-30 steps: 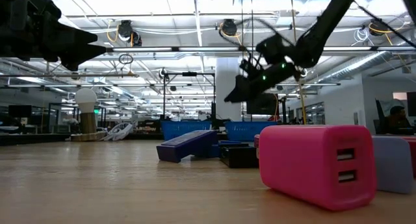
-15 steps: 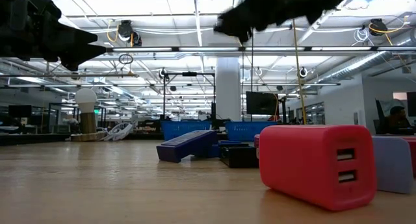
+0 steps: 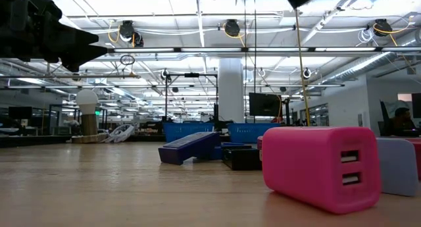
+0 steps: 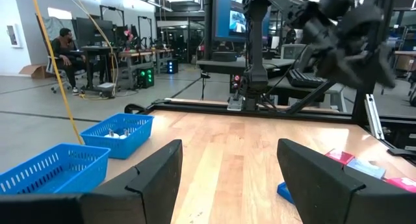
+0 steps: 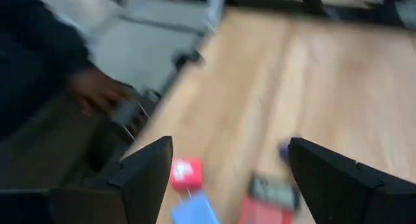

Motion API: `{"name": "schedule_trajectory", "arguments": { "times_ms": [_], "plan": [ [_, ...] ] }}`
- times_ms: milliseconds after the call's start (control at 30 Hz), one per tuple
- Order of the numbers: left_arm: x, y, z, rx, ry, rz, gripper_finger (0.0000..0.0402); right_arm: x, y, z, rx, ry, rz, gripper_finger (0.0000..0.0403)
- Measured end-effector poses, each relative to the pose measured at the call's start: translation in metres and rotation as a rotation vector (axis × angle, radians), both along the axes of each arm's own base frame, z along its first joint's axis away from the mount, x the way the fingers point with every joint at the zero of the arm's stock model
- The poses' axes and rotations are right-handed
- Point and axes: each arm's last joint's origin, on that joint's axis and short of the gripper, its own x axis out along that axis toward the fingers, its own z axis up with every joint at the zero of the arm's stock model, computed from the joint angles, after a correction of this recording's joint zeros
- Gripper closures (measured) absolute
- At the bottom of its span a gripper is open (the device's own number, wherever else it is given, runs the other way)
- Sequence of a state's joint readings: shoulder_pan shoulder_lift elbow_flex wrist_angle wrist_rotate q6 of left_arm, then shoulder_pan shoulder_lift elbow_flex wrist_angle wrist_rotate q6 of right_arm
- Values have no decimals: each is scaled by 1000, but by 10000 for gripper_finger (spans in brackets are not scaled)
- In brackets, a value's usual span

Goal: Pick & Place Office items
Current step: Put the right red charger adapter into the right blue bin

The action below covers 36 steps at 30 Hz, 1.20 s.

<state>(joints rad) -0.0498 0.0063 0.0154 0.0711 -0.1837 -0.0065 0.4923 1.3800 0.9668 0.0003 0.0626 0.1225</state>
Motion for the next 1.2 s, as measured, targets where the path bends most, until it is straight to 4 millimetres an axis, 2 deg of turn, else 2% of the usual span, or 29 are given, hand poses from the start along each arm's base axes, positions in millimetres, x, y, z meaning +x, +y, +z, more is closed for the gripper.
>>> {"name": "schedule_trajectory", "arguments": {
  "times_ms": [100,200,333,433,800,1033,1200],
  "plan": [
    [0,0,0,1,0,0,146,-9,8,-17,-29,145,-133,111],
    [0,0,0,1,0,0,146,-14,11,-43,-80,321,-229,113],
    [0,0,0,0,0,0,146,-14,18,-72,-142,463,-258,113],
    [0,0,0,1,0,0,146,-10,21,-86,-171,493,-252,115],
    [0,0,0,0,0,0,146,-6,21,-91,-104,535,-238,117],
    [0,0,0,1,0,0,146,-6,-1,-104,-156,595,-298,117],
    [0,0,0,1,1,0,146,-8,-21,-106,-318,609,-393,117]
  ]
}}
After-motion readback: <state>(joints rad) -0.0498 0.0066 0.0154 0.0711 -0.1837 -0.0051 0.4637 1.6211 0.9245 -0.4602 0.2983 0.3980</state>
